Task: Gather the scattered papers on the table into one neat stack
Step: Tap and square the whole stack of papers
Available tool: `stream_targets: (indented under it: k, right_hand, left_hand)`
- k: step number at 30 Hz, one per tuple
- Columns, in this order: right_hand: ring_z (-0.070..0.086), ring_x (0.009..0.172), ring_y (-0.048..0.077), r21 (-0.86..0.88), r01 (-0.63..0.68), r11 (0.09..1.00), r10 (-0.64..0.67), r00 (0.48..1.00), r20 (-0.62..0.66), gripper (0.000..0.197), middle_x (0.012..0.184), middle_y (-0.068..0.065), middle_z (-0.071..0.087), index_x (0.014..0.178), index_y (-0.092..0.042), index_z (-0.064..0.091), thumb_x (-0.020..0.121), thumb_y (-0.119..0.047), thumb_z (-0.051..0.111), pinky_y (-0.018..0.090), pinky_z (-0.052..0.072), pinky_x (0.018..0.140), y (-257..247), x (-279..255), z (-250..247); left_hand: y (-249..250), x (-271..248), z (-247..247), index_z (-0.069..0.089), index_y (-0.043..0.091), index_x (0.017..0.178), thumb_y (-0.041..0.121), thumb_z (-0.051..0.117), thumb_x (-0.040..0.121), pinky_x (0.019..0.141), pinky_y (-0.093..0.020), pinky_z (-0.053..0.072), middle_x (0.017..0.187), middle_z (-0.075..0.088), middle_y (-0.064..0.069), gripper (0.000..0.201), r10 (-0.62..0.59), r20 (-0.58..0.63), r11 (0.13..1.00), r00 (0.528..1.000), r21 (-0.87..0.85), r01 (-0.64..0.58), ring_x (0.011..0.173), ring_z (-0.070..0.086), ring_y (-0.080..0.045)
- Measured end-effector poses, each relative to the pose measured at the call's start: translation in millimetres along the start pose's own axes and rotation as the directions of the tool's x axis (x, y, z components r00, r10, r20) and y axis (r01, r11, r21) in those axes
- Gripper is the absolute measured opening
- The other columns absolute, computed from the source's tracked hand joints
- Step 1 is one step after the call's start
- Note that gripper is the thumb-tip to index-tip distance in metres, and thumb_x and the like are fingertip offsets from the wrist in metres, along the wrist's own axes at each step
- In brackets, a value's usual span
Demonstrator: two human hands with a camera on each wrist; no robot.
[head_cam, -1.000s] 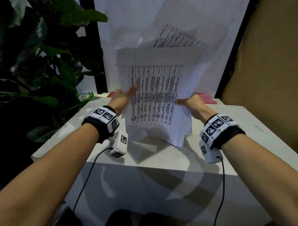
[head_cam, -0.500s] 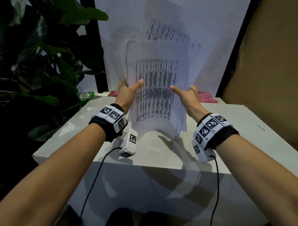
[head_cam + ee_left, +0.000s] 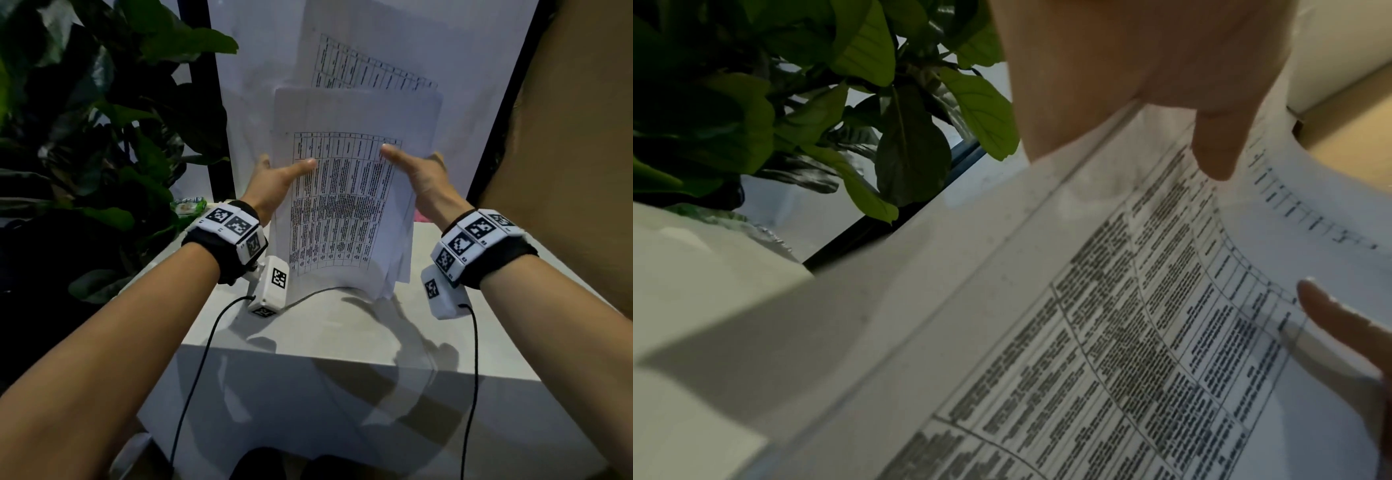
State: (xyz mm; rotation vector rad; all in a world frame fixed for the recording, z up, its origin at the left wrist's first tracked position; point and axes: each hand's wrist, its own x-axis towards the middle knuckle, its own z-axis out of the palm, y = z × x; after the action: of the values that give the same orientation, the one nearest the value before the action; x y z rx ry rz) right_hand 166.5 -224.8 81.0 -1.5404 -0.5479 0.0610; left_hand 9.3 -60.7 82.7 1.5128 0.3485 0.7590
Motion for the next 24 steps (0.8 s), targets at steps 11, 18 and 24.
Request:
stream_targets:
  k: [11, 18, 24]
  right_hand:
    - [0.061, 0.104, 0.016, -0.003, 0.031, 1.0, -0.031, 0.996, 0.084, 0.056, 0.109, 0.01, 0.068, 0.105, 0.0, 0.062, 0.064, -0.033, 0.079, 0.032, 0.035, 0.107, -39.4, -30.0, 3.3]
    - [0.059, 0.11, 0.025, 0.043, 0.003, 0.999, -0.008, 0.991, 0.132, 0.072, 0.114, 0.012, 0.063, 0.12, 0.002, 0.052, 0.06, -0.024, 0.083, 0.045, 0.042, 0.105, -28.0, -31.1, 1.7]
    - [0.069, 0.087, 0.005, 0.024, 0.186, 0.982, -0.183, 0.98, -0.077, 0.056, 0.103, 0.004, 0.067, 0.106, -0.008, 0.055, 0.062, -0.025, 0.084, 0.027, 0.057, 0.08, -60.2, -9.0, -12.2]
  left_hand:
    - [2.7, 6.1, -8.2, 0.023, 0.002, 0.145, 0.056, 0.085, 0.048, 0.111, -0.051, 0.035, 0.145, 0.042, -0.018, 0.127, 0.057, 0.013, 0.994, 0.998, -0.094, -0.055, 0.131, 0.045, -0.03]
    - [-12.3, 25.0, -14.3, 0.042, 0.003, 0.134, 0.06, 0.085, 0.045, 0.11, -0.056, 0.034, 0.136, 0.052, -0.019, 0.114, 0.028, 0.113, 0.999, 0.993, -0.019, -0.026, 0.126, 0.051, -0.034]
    - [-51.1, 60.2, -28.5, 0.057, 0.006, 0.121, 0.063, 0.085, 0.042, 0.108, -0.056, 0.036, 0.138, 0.05, -0.019, 0.102, 0.041, 0.096, 0.993, 0.995, 0.107, -0.051, 0.122, 0.055, -0.033]
